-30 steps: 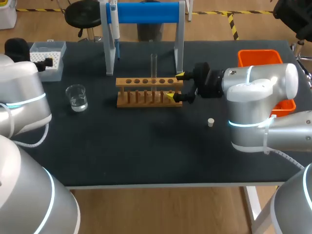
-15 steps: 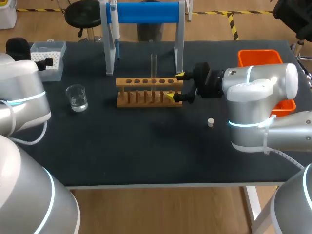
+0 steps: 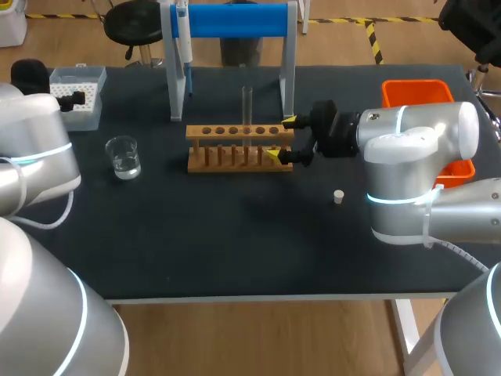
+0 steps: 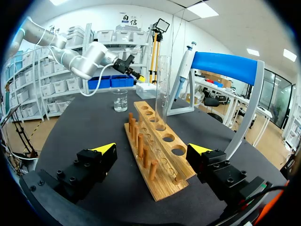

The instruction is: Invert the test tube, pick up the pipette, mount the tip to pipette, aspirate from beaker and dispense into the tube, eject the tip, return the pipette, and cap with the stopper.

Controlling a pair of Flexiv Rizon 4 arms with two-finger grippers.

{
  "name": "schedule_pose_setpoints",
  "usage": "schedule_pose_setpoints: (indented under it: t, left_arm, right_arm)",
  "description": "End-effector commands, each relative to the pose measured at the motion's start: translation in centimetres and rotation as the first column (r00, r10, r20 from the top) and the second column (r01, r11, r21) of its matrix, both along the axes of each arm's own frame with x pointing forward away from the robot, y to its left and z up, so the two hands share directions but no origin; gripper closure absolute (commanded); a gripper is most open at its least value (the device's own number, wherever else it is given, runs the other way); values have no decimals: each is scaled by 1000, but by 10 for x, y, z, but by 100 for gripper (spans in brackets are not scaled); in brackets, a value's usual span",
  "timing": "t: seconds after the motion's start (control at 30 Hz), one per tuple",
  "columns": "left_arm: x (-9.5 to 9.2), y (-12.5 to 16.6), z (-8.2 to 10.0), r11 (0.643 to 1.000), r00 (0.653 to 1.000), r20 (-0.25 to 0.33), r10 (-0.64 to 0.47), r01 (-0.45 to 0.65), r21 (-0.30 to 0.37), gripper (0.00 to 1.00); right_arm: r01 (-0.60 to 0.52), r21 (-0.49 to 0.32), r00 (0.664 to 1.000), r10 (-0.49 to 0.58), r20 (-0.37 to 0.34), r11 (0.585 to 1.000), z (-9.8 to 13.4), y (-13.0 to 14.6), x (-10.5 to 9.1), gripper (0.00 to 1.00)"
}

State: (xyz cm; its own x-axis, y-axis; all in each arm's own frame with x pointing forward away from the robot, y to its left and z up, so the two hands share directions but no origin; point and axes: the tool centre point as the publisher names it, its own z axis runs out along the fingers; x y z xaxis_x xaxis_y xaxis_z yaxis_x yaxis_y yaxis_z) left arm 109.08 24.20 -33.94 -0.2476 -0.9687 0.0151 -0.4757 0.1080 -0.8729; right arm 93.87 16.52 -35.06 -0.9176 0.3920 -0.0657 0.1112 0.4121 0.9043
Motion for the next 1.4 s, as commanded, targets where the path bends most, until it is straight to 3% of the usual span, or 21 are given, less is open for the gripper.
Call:
schedule_pose_setpoints:
  t: [0.03,0.47,0.5,0.53,0.9,1.27,1.4]
  left_arm:
    - [6,1,-5,1000,1000,10,-3,3,-3,0]
    - [14,1,-11,1000,1000,13,-1,1,-14,0]
    - [15,1,-11,1000,1000,13,-1,1,-14,20]
    - [16,1,-11,1000,1000,13,-2,2,-14,27]
    - [20,-1,-13,1000,1000,6,-3,4,-12,19]
    - [23,0,-13,1000,1000,4,2,-2,-9,26]
    - [26,-2,-14,1000,1000,2,-4,4,-7,34]
  right_arm:
    - [4,1,1000,-4,4,1000,-1,0,-1,0]
    - [4,1,1000,-4,4,1000,-1,0,-1,0]
    - [4,1,1000,-4,4,1000,-1,0,-1,0]
    - [4,1,1000,-4,4,1000,-1,0,-1,0]
    - [4,1,1000,-4,4,1000,-1,0,-1,0]
    - [4,1,1000,-4,4,1000,-1,0,-1,0]
    - [4,1,1000,-4,4,1000,-1,0,-1,0]
